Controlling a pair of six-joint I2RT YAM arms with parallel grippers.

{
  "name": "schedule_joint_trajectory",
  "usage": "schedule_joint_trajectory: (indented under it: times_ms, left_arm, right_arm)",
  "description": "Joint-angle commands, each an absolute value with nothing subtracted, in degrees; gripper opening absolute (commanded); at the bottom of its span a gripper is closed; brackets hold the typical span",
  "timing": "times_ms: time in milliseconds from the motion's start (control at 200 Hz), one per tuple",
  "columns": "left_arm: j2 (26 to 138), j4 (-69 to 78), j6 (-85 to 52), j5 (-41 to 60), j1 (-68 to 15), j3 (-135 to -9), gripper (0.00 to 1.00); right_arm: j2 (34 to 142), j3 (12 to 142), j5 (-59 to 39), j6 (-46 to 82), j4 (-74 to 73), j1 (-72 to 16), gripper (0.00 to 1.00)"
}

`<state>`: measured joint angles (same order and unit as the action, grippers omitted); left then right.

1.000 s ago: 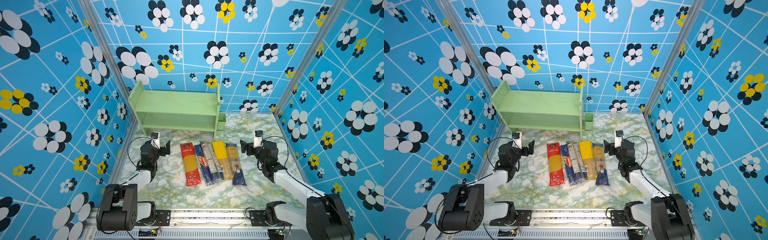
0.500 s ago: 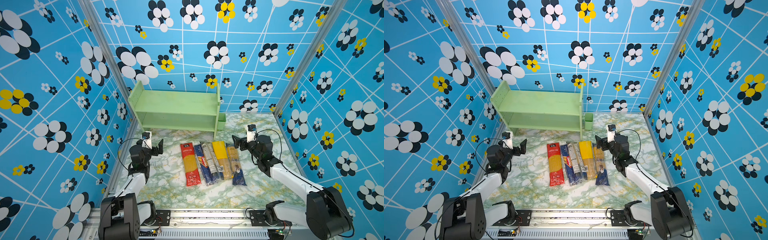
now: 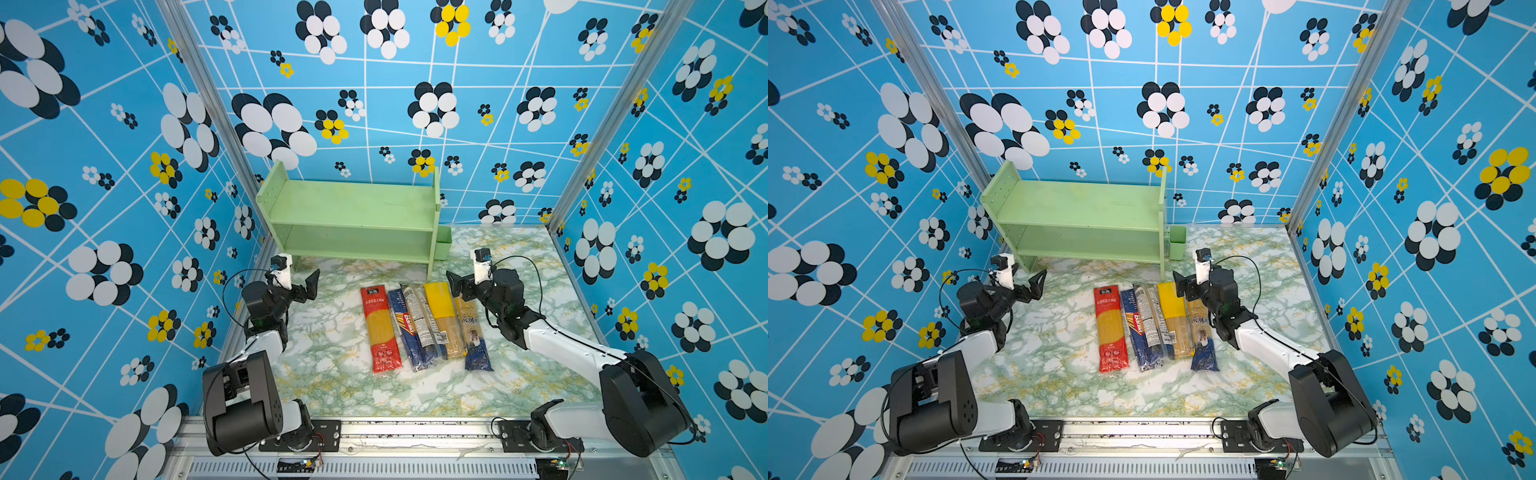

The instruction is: Place and organize the pasta boxes and bags onto the shelf

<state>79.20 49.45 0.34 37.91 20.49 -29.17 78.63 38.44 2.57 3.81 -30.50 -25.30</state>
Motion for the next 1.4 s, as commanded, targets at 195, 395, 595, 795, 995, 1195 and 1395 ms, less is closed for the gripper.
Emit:
schedule_joint_trajectory:
  times_ms: [195,395,595,795,995,1195,1395]
  left_arm:
    - [87.3,66.3,-8.8,46.5,26.5,-31.9,1.00]
    - [92.4,76.2,-17.1,50.5,29.0,-34.9,1.00]
    - [96.1,76.0,-17.8,52.8,29.3,-39.8,0.98]
    - [102.1,77.7,-19.1,53.8,29.5,-45.7,0.95]
    - [107.7,80.0,-21.6,54.2,29.9,-50.1,0.94]
    - [109.6,79.2,-20.9,53.5,30.1,-51.9,0.94]
    - [112.0,78.8,-21.2,52.6,30.1,-54.6,0.92]
  right_arm:
    - [84.2,41.9,8.3,1.9,-39.0,-29.9,0.96]
    - [86.9,44.0,10.8,-0.4,-42.6,-32.7,0.96]
    - [89.5,47.1,13.0,-1.4,-42.7,-34.0,0.96]
    - [91.6,49.5,14.0,-1.4,-41.6,-34.1,0.96]
    - [93.1,50.9,15.1,-1.7,-41.8,-34.1,0.96]
    - [93.4,50.9,16.2,-1.7,-42.4,-34.1,0.96]
    - [93.8,51.0,17.0,-2.0,-42.5,-34.1,0.97]
